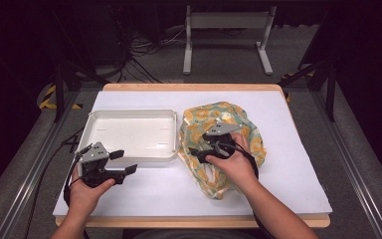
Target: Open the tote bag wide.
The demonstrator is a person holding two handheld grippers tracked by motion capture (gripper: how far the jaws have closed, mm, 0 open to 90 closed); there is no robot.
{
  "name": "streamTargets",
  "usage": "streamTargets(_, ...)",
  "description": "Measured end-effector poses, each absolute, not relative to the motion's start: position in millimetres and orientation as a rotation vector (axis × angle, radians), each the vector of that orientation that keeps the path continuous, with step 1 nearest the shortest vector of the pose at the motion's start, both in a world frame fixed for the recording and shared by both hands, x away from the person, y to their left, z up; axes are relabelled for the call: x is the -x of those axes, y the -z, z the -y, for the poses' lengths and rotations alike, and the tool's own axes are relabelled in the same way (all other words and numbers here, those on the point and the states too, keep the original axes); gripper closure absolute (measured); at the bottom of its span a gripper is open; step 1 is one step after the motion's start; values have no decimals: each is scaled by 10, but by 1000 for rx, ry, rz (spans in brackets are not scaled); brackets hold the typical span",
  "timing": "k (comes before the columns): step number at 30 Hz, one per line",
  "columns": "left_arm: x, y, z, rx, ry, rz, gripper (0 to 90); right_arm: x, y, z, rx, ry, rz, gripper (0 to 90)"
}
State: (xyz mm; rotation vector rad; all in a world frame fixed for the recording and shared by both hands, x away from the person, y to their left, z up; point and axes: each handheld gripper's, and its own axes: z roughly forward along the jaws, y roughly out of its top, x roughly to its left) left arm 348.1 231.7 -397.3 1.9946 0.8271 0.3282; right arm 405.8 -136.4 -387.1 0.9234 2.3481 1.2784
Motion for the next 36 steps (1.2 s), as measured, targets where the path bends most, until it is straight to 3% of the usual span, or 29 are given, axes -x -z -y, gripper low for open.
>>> streamTargets(8,-3480,3972,-2314,-1999,-332,-824,267,-4098,3926,1260,-921,-1255,-2335,414)
streamTargets(17,-3479,3971,-2317,-1998,-328,-824,266,-4125,3870,1269,-859,-1216,-2362,839)
streamTargets(23,-3482,3974,-2310,-1999,-332,-820,266,-4088,3767,1294,-823,-1237,-2368,896)
streamTargets(36,-3480,3976,-2302,-1996,-322,-825,265,-4021,3370,1391,-780,-1336,-2325,899)
